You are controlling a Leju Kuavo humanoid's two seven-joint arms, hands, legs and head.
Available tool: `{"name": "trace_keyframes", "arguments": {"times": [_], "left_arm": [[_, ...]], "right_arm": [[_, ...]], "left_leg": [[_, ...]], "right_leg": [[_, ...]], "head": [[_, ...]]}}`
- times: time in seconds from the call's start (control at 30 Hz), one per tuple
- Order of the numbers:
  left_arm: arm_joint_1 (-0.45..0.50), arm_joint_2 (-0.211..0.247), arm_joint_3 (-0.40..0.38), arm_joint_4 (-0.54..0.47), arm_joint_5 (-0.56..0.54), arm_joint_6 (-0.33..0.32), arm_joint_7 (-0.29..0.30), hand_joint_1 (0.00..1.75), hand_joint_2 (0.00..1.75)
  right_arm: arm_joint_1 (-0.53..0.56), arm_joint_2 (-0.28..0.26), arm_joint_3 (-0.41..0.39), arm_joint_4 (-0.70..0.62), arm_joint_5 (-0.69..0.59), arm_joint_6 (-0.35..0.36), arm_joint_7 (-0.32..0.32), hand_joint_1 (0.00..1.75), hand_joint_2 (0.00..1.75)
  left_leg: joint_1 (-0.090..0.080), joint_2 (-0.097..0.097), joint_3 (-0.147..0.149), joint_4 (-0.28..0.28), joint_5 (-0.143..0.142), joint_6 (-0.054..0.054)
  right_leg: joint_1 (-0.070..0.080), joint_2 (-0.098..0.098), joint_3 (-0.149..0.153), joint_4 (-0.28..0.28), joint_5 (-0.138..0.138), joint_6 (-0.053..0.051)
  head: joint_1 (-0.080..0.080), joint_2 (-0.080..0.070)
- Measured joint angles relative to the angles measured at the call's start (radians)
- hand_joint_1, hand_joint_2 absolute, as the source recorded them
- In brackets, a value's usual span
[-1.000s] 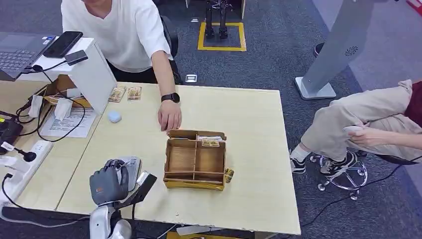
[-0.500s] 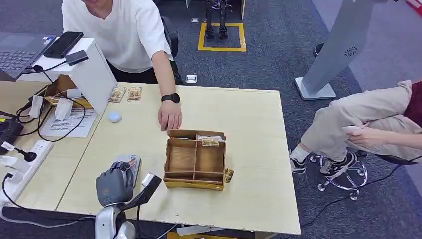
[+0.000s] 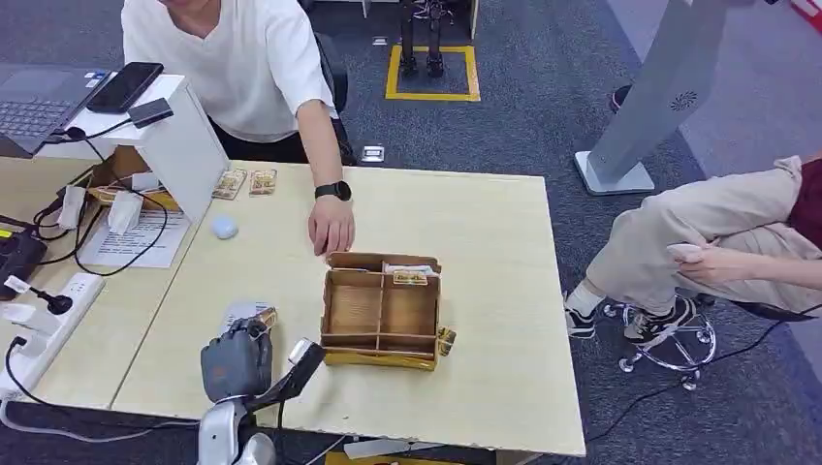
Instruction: Pass the card to the sensor for recognition and then transmit it.
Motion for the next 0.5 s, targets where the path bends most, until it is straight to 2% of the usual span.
{"name": "trace_keyframes", "arguments": {"times": [0.23,0.33,0.4,0.5], "left_arm": [[-0.004,0.000,-0.018,0.011,0.003,0.000,0.004,1.75,1.75],[-0.006,0.000,-0.029,0.017,0.057,0.002,0.003,1.75,1.75],[-0.009,0.000,-0.039,0.016,0.112,0.003,-0.022,1.75,1.75],[-0.009,-0.002,-0.051,-0.002,0.285,0.003,-0.111,1.75,1.75]], "right_arm": [[-0.002,0.000,0.000,0.000,0.000,0.000,0.000,0.00,1.75],[-0.002,0.000,0.001,0.000,-0.001,0.000,0.000,0.00,1.75],[-0.002,0.000,0.001,0.000,-0.003,0.000,0.000,0.00,1.75],[-0.001,0.000,0.001,0.000,-0.005,0.000,-0.005,0.00,1.75]], "left_leg": [[0.000,0.000,0.001,0.000,0.000,0.000],[0.000,0.000,0.001,0.000,0.000,0.000],[0.000,0.000,0.001,0.000,0.000,0.000],[0.000,0.000,0.001,0.000,0.000,0.000]], "right_leg": [[0.000,0.000,0.001,0.000,0.000,0.000],[0.000,0.000,0.001,0.000,0.000,0.000],[0.000,0.000,0.001,0.000,0.000,0.000],[0.000,0.000,0.001,0.000,0.000,0.000]], "head": [[0.000,0.000],[0.000,0.000],[0.000,0.000],[0.000,0.000]]}}
